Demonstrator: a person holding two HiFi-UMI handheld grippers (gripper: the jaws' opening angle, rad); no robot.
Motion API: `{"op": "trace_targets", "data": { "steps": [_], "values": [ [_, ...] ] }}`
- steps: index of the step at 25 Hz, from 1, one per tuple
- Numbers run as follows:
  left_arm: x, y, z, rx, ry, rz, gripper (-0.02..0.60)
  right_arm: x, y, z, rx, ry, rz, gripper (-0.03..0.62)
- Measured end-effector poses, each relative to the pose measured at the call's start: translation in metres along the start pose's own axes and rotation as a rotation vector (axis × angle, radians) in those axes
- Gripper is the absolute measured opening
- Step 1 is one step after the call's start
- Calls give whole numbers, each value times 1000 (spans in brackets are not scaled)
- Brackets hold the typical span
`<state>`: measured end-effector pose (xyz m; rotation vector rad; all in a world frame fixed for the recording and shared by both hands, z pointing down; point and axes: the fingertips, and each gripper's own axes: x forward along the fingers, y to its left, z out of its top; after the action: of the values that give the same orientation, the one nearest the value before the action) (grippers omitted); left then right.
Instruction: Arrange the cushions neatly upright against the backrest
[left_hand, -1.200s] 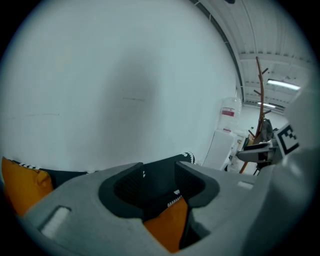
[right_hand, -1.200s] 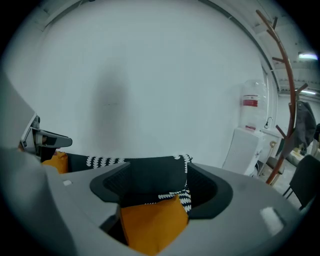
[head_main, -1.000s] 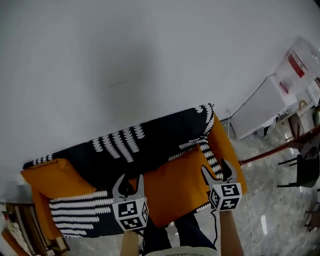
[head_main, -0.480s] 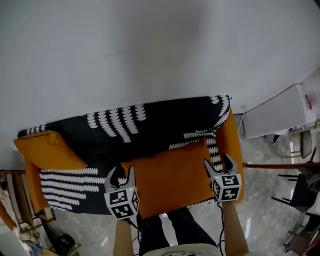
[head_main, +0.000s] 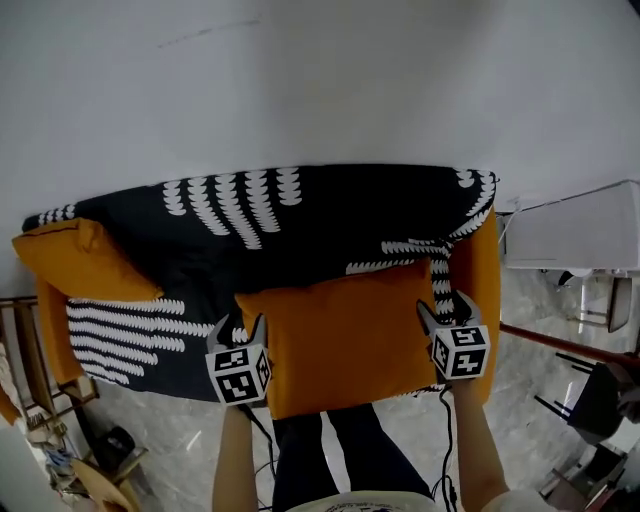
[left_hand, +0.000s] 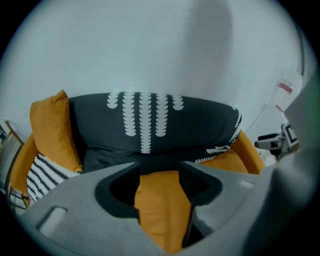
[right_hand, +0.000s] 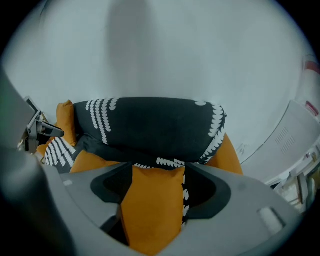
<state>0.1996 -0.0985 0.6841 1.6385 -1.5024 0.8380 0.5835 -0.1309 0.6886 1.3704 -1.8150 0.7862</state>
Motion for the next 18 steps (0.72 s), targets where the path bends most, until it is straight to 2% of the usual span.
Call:
{"op": "trace_targets", "data": {
  "steps": [4,10,18],
  "values": [
    [29,14,-29,-33,83,0,266,29,-4,-15,-3,46,15,337],
    [63,34,-63,-107,153,0,272,70,-13,-34,-6,108,21,336],
    [98,40,-96,-131,226,-2,282,116,-27,-67,-55,204,35,321]
  ]
}}
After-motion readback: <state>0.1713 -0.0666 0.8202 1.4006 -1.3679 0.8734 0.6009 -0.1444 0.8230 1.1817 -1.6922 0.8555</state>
